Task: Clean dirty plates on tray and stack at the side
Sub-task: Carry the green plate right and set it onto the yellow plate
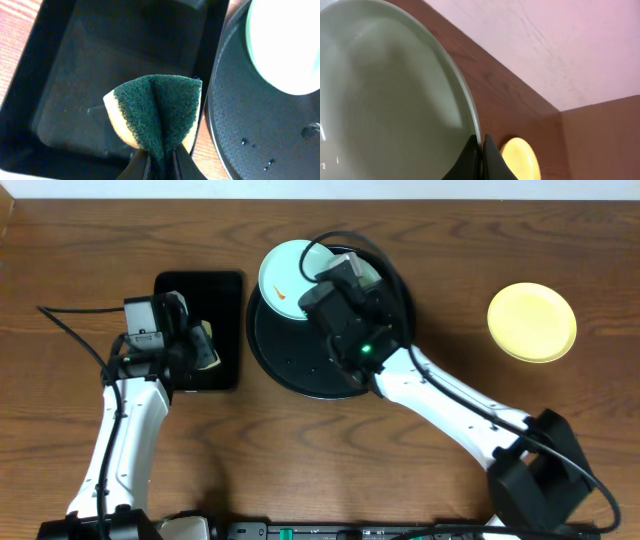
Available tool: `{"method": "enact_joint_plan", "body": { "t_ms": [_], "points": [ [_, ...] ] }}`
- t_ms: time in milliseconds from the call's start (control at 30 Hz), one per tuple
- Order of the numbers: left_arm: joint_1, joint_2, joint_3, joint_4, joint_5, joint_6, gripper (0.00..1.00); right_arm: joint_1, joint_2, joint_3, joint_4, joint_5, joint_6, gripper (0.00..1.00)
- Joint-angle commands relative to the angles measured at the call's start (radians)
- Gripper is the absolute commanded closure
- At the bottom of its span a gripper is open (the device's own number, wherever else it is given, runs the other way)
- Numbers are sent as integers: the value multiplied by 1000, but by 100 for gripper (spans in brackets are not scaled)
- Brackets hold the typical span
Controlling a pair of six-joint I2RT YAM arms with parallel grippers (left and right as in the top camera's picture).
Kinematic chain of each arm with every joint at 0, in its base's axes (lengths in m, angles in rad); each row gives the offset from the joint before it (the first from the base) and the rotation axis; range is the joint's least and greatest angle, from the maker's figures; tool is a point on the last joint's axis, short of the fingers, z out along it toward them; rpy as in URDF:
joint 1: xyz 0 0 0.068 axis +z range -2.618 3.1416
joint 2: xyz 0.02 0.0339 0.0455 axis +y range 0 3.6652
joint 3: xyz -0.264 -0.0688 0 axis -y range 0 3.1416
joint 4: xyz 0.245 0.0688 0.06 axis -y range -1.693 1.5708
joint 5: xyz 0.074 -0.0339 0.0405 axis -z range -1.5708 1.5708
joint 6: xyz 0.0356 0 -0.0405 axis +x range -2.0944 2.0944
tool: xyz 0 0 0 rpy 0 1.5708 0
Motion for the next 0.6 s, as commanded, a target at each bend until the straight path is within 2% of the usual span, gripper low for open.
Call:
{"method": "enact_joint_plan", "body": {
  "t_ms": [0,167,300,433,567],
  "points": [
    [3,-2,-12,-5,5,9,92,0,-7,12,-3,87,23,99],
    [3,-2,-12,-5,5,9,92,-44,-83,13,-51,14,143,99],
    [3,-2,-12,-5,5,9,92,-158,-169,13,-147,-222,283,99],
    [3,-2,-12,-5,5,9,92,-396,-238,13,-257,-572,432,99],
    [3,-2,-12,-5,5,9,92,-672,-244,12,-335,-873,507,99]
  ]
}}
